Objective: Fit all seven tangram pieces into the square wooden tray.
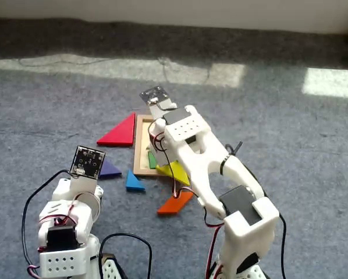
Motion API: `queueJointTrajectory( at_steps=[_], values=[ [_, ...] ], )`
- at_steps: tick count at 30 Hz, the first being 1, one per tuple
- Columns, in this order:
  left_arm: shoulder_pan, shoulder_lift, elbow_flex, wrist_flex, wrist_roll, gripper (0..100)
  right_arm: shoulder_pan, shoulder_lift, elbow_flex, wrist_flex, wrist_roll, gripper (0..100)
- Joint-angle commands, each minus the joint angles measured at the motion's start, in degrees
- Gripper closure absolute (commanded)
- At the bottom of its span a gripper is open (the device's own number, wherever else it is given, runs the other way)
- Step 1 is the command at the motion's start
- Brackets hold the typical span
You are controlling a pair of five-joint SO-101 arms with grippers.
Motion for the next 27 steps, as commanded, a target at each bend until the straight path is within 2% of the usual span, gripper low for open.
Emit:
queueJointTrajectory(
  at_steps=[1,8,13,18,27],
  values=[
    [0.7,-0.4,-0.2,-0.7,-0.6,99,2.6,5.9,-5.4,-0.8,2.3,89.7],
    [0.7,-0.4,-0.2,-0.7,-0.6,99,8.0,13.4,-17.9,-0.6,3.4,89.7],
    [0.7,-0.4,-0.2,-0.7,-0.6,99,8.5,13.3,-22.8,5.1,3.2,89.7],
    [0.7,-0.4,-0.1,-0.7,-0.6,99,8.3,13.2,-24.5,9.0,3.1,89.7],
    [0.7,-0.4,-0.1,-0.7,-0.6,99,9.4,13.8,-24.0,6.4,3.1,89.7]
  ],
)
